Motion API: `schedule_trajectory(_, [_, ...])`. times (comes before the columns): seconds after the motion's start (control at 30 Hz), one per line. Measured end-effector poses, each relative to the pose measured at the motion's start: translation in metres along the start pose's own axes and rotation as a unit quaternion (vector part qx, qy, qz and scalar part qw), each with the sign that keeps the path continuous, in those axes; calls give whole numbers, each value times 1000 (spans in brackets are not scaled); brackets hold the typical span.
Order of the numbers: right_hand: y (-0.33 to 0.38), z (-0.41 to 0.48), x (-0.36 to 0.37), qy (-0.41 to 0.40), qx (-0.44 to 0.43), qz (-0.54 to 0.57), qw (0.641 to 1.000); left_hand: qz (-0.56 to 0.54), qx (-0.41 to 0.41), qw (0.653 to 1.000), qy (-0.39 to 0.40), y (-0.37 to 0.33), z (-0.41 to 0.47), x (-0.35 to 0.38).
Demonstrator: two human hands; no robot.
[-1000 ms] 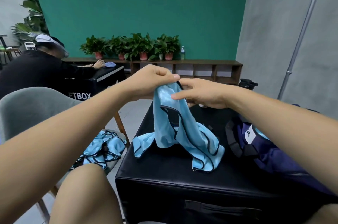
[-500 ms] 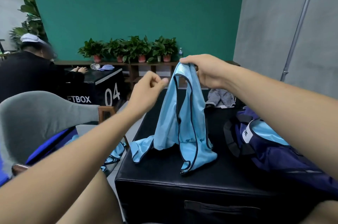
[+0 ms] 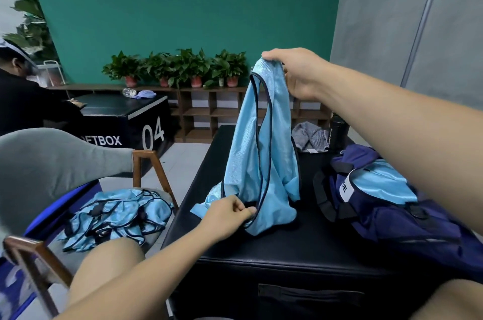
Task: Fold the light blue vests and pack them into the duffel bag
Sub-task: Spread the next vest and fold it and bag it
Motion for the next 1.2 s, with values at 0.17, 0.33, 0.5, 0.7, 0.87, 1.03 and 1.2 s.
schedule_trajectory(0.17, [0,3,-8,-22,-5,-21,1000,-108,3,992,68,-7,-10,14])
schedule_trajectory(0.33, [-2,5,-13,-40,-1,-19,999,-33,104,993,54,-15,-31,22])
schedule_trajectory(0.5, [1,4,-21,-63,-8,-19,998,-9,111,993,-25,-8,-19,-10])
schedule_trajectory(0.7, [5,4,-48,-97,-10,-18,995,-70,65,993,-74,-7,-3,-101])
schedule_trajectory(0.87, [13,2,-62,-101,-17,-11,995,-96,80,982,-145,-26,3,-180])
schedule_trajectory(1.03, [30,-3,-76,-110,-36,-17,993,-132,110,965,-196,-59,2,-252])
schedule_trajectory(1.2, [54,-9,-87,-108,-56,5,993,-192,141,939,-249,-89,-1,-319])
Point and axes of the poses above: each hand's wrist, its own z-axis towards the middle knuckle, its own x-axis out of the palm, y = z × x, the point moved 7 cm from there along z, towards the middle knuckle, and after that the axes turned 7 degrees about -x, right-handed, at the moved point
